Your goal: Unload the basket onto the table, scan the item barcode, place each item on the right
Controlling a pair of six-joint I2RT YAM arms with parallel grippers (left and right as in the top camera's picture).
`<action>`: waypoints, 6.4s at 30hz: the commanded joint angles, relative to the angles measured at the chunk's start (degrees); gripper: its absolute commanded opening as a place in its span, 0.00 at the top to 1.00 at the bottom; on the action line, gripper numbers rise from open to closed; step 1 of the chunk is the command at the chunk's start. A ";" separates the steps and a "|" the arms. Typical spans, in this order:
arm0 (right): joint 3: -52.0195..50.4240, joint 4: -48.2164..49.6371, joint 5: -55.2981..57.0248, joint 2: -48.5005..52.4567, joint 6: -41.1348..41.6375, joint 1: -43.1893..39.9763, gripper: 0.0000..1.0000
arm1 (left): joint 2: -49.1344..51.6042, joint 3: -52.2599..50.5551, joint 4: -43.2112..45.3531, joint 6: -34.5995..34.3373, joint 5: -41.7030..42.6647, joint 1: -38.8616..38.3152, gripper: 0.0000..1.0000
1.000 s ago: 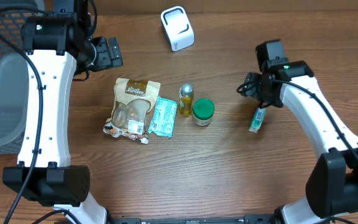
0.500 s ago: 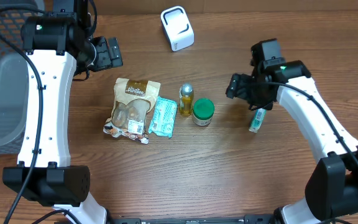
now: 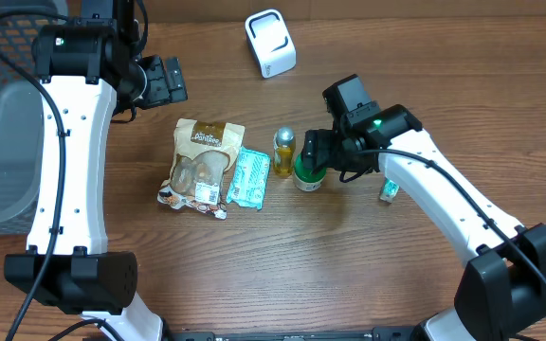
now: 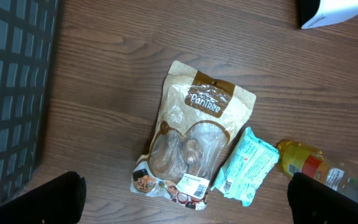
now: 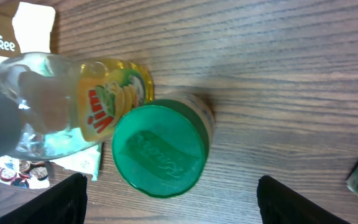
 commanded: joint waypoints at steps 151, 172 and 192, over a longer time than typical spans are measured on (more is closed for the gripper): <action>-1.60 6.32 6.80 5.01 4.09 3.19 0.09 | 0.09 0.85 0.07 0.63 0.31 0.00 0.00; -6.60 8.44 8.98 4.98 4.09 2.73 0.24 | 0.09 0.85 0.07 0.63 0.31 0.00 0.00; -6.58 3.15 14.43 4.98 12.20 -0.79 0.24 | 0.09 0.85 0.07 0.63 0.31 0.00 0.00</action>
